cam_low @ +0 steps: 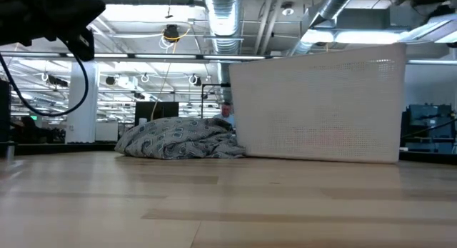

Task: Pick & place medical supplies in basket/bin
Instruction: Return to Home Position

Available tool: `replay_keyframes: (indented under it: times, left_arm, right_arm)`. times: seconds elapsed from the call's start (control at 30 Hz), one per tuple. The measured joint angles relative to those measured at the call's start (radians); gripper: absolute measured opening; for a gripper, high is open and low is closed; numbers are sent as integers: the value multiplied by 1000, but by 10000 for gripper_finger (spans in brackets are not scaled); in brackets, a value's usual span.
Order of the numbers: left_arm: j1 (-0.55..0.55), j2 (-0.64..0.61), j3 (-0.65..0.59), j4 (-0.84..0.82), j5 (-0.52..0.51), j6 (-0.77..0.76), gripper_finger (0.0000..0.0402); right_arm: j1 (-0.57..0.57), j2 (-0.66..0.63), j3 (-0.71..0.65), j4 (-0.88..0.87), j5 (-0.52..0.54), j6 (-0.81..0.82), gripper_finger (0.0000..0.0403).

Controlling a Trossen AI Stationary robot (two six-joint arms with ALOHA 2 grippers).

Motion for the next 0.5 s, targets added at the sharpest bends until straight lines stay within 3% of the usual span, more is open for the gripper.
replay_keyframes:
  times: [0.1,0.2,0.5]
  left_arm:
    - [0,0,0,-21,2,-13,1]
    - [0,0,0,-24,2,-13,1]
    - [-1,0,-1,-21,-25,-26,1]
  right_arm:
    - [22,-1,15,-65,-75,0,249]
    - [43,0,-10,-148,-71,15,249]
    - [28,0,-90,-78,-36,4,249]
